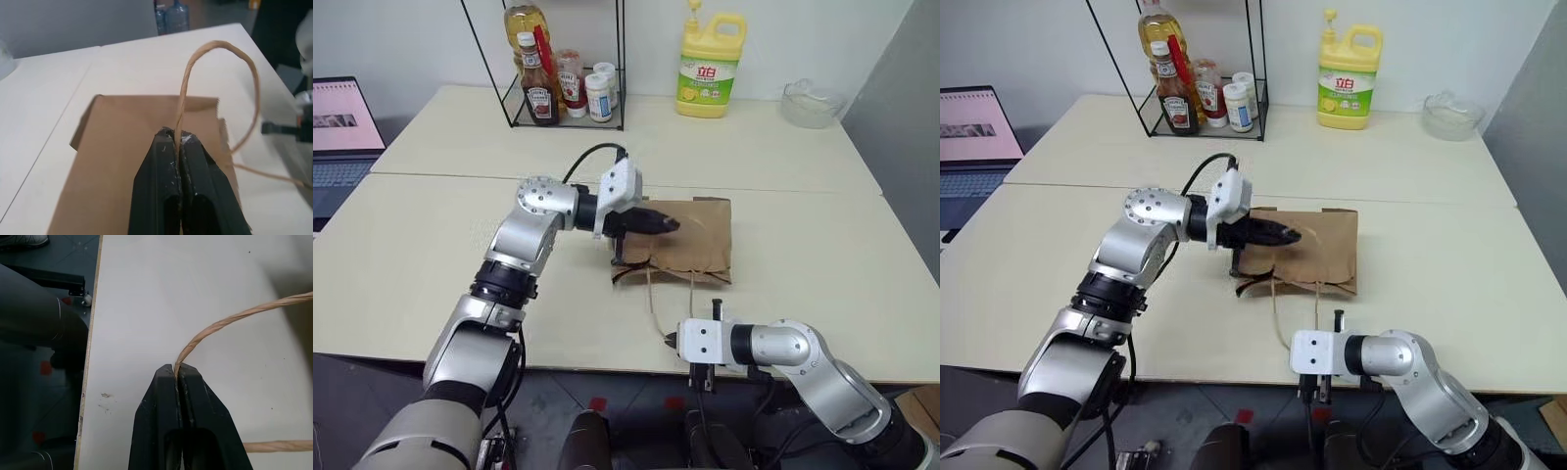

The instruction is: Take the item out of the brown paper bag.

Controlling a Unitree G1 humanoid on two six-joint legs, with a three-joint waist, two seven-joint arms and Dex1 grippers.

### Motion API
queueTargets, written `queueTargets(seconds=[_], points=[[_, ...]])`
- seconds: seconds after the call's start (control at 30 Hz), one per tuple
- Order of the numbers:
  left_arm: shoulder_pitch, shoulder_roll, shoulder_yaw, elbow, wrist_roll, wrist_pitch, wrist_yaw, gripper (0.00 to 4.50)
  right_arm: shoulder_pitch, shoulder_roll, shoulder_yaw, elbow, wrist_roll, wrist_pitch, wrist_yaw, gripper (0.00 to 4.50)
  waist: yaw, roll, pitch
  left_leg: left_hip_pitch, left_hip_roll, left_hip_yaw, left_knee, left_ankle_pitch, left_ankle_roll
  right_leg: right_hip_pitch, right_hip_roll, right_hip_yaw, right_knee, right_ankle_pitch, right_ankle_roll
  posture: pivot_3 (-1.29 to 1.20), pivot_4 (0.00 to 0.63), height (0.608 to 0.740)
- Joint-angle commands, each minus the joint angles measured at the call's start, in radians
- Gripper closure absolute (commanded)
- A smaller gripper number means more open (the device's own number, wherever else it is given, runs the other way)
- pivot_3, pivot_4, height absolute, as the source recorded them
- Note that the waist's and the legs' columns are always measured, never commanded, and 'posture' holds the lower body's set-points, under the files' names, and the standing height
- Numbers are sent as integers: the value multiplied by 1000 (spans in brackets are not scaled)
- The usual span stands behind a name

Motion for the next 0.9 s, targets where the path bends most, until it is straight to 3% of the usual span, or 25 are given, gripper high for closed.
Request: queueTargets(seconds=[0.03,0.57,0.9], points=[[-55,-9,44,3,-10,5,31,4500,21,-25,36,-4,-2,29,30,4429,0,0,0,0,0,0,0,0,0,0,0,0,0,0,0,0,150,740],[-225,-45,92,218,30,-49,116,4500,11,-54,66,-4,3,38,47,4429,1,0,0,0,0,0,0,0,0,0,0,0,-1,0,0,0,150,740],[-245,-57,144,176,-57,29,48,4500,12,-71,67,-11,1,17,50,4429,1,0,0,0,0,0,0,0,0,0,0,0,-1,0,0,0,150,740]])
